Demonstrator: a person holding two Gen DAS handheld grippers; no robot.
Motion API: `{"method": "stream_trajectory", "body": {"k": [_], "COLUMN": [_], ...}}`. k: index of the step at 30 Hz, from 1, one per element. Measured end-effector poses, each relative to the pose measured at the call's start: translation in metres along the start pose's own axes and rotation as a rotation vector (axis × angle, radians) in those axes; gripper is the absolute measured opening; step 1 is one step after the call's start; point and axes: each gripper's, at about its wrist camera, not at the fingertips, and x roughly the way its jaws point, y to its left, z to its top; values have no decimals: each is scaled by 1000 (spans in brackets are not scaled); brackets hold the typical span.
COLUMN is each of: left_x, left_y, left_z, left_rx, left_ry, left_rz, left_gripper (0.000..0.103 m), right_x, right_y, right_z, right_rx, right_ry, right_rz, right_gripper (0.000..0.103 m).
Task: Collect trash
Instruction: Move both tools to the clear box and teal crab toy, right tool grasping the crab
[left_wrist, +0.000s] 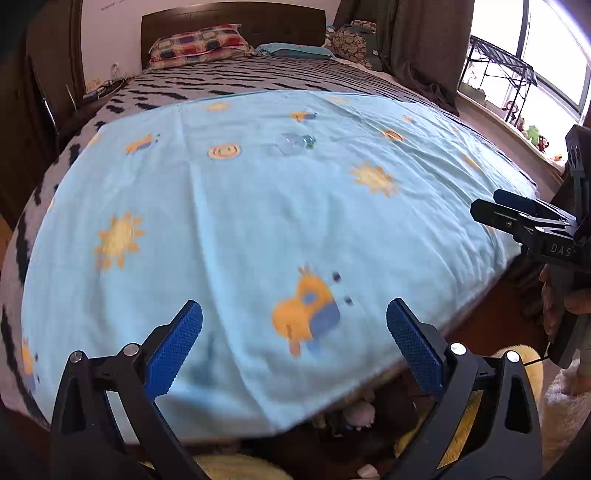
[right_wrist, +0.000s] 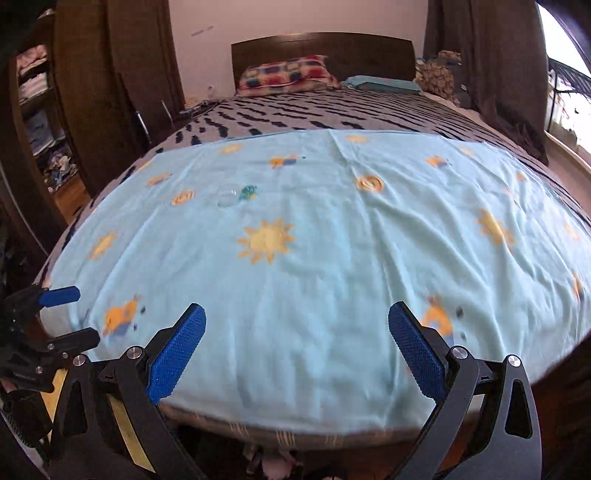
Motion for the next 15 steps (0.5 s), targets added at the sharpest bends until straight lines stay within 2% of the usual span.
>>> {"method": "stream_trajectory", "body": {"k": [3, 11, 13, 15], "left_x": [15, 54, 61, 68], "left_y": [5, 26, 28, 28], "left_z": [16, 50, 60, 67], "left_rx": [15, 18, 29, 37], "left_ry": [2, 28, 25, 23], "left_rz": [17, 28, 29, 30], "left_gripper": [95, 95, 95, 95], "right_x": [22, 90, 105, 118], "right_y": [3, 27, 31, 30], "right_z": [27, 68, 78, 84], "right_rx": [3, -3, -10, -4], "right_ry": [13, 39, 41, 52], "right_rz": [29, 99, 97, 94], "right_gripper": [99, 97, 86, 67]}}
